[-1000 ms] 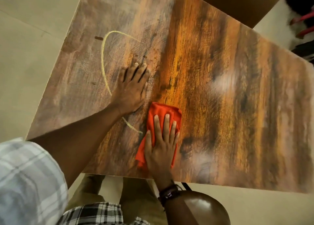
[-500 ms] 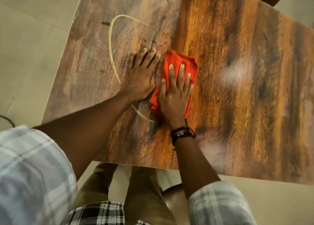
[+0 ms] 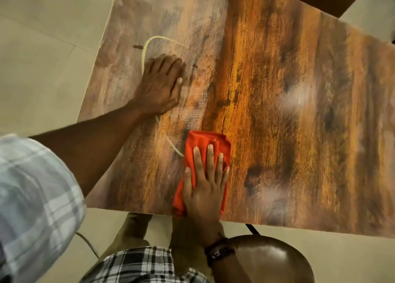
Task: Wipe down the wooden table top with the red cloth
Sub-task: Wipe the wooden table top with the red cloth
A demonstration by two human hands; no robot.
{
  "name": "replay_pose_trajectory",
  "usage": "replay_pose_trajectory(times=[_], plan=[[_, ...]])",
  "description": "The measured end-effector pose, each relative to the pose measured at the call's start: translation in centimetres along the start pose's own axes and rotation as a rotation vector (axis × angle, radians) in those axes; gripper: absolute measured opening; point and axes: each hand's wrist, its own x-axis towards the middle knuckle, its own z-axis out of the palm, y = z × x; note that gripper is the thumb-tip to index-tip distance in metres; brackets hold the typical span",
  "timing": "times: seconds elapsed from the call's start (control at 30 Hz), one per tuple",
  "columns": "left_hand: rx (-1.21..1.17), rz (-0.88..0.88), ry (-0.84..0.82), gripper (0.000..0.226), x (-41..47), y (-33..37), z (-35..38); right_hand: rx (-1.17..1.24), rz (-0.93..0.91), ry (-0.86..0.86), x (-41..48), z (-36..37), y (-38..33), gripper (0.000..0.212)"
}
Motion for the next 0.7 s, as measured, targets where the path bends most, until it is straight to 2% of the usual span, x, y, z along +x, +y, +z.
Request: replay_pose_trajectory(times=[0.23,0.4,0.53,0.7], plan=[[0.008,-0.014,0.004,0.055,0.4,-0.3,0.7,0.021,-0.018,0.150,17.2,1.1,-1.1,0.056],[-0.036,-0.037,0.007,0.057,0.6,-0.2,0.8,0.061,0.016,0.038,26.3,0.5,-2.0,0.057],[-0.029,-0.040,0.019,0.056,0.3,-0.1,0.9,0.077,-0.008,0.060,25.2,0.3,-1.8,0.057],[0.040,-0.037,0.099,0.035,3.7,-0.1,-0.8,0.074,-0.051,0.072,14.4,0.1,-1.1,0.055]])
